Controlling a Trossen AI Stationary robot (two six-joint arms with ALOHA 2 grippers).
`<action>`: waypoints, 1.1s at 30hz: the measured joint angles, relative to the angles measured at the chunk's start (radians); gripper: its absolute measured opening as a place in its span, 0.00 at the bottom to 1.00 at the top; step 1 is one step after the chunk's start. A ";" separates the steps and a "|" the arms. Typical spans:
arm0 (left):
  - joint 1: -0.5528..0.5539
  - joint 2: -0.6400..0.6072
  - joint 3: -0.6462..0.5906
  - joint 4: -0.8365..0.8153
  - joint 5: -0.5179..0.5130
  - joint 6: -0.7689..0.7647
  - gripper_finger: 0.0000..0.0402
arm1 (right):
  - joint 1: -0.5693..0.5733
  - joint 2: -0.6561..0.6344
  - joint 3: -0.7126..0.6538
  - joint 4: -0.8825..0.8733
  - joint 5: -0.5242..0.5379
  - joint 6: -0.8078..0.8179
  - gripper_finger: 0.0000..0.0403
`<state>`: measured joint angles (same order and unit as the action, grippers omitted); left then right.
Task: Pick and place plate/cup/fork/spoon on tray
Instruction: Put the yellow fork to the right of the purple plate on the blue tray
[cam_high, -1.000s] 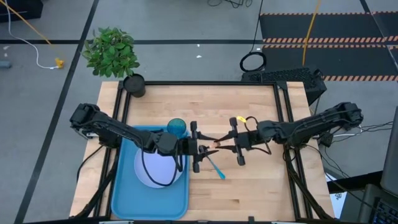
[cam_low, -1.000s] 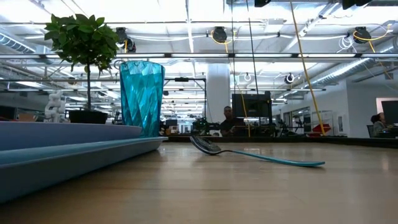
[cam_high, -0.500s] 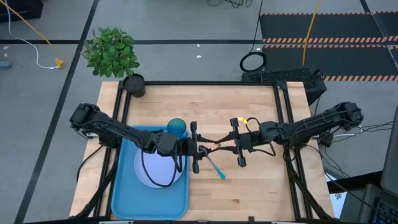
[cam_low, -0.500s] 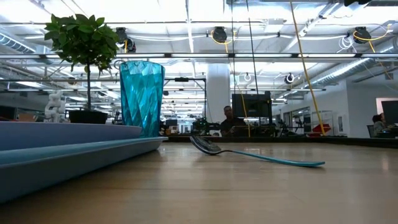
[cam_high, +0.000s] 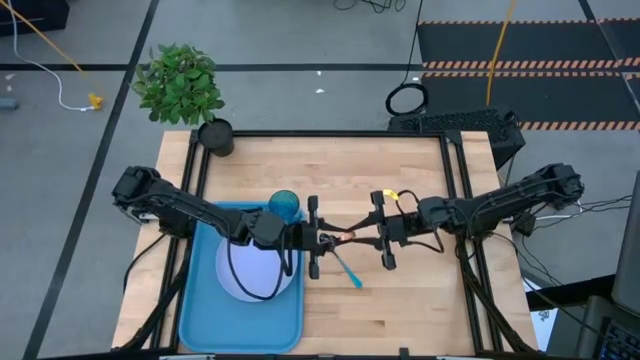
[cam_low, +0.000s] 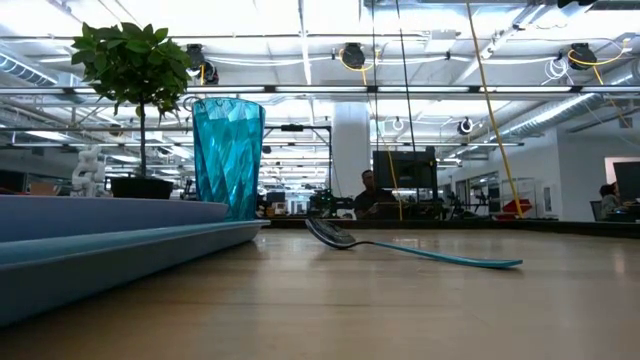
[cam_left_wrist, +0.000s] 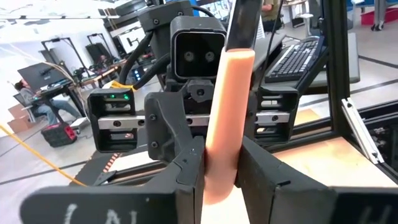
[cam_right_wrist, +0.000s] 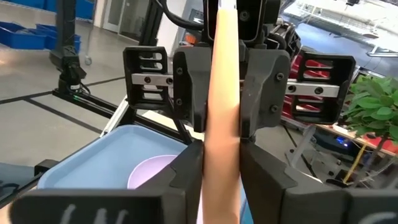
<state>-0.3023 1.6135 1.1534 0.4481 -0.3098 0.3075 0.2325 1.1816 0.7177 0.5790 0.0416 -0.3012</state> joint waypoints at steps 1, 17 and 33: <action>0.000 0.000 0.000 -0.004 0.001 -0.003 0.18 | 0.005 0.000 0.000 -0.002 0.018 0.000 0.25; 0.000 0.000 0.000 -0.088 0.103 -0.010 0.20 | 0.038 -0.124 0.000 -0.377 0.141 0.106 0.44; 0.073 0.000 0.000 -0.345 0.275 -0.074 0.19 | 0.081 -0.122 0.016 -0.249 0.108 0.177 0.44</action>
<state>-0.2292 1.6135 1.1534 0.1035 -0.0346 0.2336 0.3133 1.0600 0.7337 0.3303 0.1492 -0.1244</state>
